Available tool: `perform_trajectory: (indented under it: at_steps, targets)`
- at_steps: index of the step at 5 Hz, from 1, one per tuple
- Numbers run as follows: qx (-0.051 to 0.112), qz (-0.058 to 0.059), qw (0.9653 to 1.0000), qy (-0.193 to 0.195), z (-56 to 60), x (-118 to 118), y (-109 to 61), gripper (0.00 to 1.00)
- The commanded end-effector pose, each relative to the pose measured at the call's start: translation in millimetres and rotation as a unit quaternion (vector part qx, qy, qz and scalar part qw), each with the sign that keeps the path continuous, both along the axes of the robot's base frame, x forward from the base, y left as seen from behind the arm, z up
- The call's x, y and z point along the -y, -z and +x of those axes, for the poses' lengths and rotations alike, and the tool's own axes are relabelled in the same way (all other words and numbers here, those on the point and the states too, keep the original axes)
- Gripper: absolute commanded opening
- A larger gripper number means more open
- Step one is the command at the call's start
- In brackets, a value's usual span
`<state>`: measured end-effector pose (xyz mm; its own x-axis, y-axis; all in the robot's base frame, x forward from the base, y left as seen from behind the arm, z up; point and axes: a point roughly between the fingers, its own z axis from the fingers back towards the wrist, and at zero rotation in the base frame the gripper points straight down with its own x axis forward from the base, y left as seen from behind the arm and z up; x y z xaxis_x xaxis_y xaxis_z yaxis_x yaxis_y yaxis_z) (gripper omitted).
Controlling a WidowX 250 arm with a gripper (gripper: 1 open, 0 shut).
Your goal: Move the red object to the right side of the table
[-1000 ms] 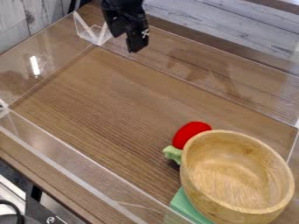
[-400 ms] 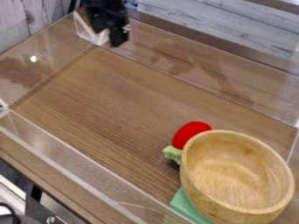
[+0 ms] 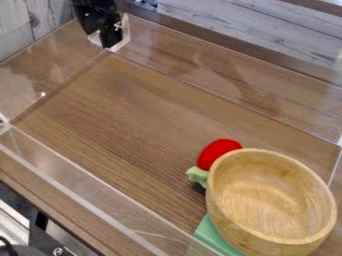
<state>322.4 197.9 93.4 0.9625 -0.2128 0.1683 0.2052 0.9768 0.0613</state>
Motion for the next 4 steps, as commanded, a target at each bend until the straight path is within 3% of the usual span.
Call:
perform_trajectory:
  at_steps: [1, 3, 4]
  targets:
    - [0.023, 0.002, 0.9997, -0.007, 11.8, -18.2, -22.2, 1.0]
    - [0.017, -0.02, 0.9984, -0.051, 22.7, -15.7, -11.6, 1.0]
    - [0.016, -0.029, 0.9984, -0.047, 23.1, -13.2, -16.8, 1.0]
